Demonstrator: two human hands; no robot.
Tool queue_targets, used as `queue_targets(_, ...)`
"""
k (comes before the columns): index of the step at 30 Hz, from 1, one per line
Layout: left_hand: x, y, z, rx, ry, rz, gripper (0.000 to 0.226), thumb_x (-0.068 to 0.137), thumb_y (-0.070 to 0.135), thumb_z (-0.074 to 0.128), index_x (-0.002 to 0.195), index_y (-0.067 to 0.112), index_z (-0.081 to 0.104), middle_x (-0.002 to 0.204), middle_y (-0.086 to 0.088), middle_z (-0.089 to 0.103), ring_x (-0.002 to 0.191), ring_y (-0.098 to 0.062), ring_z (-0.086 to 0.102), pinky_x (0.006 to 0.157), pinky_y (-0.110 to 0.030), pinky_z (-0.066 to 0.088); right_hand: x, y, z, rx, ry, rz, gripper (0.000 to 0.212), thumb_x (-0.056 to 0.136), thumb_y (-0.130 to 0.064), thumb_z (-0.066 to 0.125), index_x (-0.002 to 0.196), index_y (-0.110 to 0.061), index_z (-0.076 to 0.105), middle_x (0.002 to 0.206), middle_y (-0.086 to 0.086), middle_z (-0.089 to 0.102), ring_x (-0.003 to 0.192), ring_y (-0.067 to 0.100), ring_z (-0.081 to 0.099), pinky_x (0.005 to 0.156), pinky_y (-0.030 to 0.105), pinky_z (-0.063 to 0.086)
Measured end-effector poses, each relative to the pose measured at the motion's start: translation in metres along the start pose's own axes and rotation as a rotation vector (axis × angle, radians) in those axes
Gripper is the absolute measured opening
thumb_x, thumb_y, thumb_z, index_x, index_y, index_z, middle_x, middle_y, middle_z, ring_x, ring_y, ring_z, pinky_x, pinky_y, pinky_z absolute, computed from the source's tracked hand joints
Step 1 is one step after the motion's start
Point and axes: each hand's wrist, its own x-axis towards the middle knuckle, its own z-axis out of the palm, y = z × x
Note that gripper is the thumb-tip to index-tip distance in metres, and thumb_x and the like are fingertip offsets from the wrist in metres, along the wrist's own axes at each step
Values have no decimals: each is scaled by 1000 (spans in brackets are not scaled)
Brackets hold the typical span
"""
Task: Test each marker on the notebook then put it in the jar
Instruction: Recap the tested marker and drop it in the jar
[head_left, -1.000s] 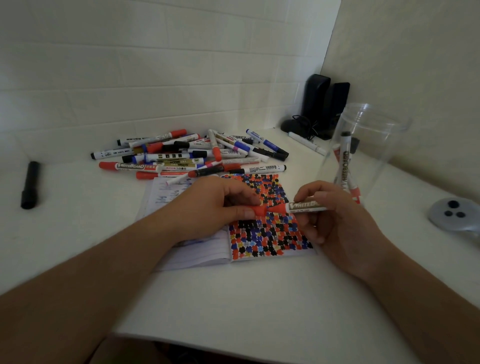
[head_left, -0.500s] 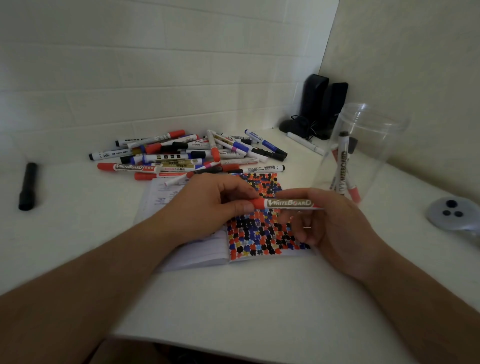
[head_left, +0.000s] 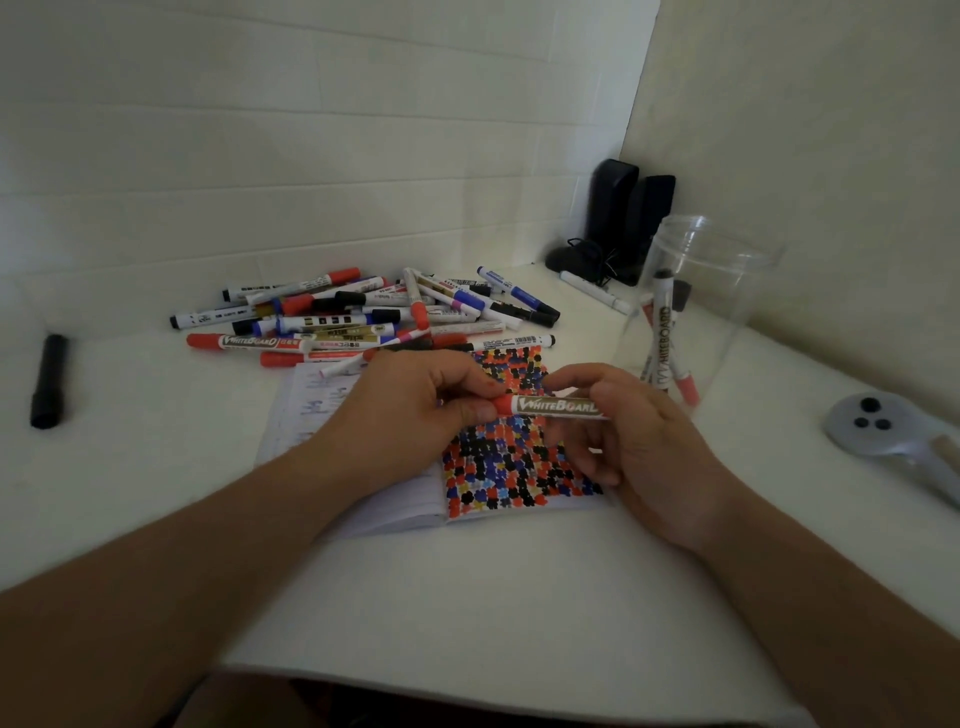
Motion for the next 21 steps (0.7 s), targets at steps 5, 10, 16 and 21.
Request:
queue_targets(5, -3, 5, -3, -16, 26, 67, 24, 82, 33, 82, 99, 47, 73, 98, 28, 73, 98, 9, 66, 87, -7, 48, -5, -22, -6, -156, 360, -130, 9, 98, -9, 67, 95, -13, 60, 75, 4, 68, 64, 22, 63, 58, 27, 51)
queue_targets(10, -4, -1, -3, 138, -102, 67, 32, 85, 60, 65, 108, 40, 76, 103, 26, 70, 99, 10, 60, 80, -11, 43, -12, -84, -35, -251, 611, -513, 43, 86, -6, 83, 102, -30, 52, 81, 3, 76, 74, 17, 75, 68, 25, 59)
queue_targets(16, -3, -6, 1, 142, -163, 62, 11, 94, 42, 69, 102, 39, 76, 89, 26, 69, 89, 4, 64, 73, -12, 46, 7, -171, -96, -336, 774, -764, 38, 86, -29, 81, 103, -21, 48, 85, -4, 71, 71, 22, 73, 65, 34, 58)
queue_targets(21, -2, -6, 0, 129, -162, 36, 11, 96, 33, 70, 99, 41, 76, 89, 28, 69, 90, 8, 64, 77, -12, 49, 30, -165, -105, -663, 749, -618, 20, 90, -28, 81, 98, -31, 63, 94, -10, 75, 64, 11, 71, 59, 29, 57)
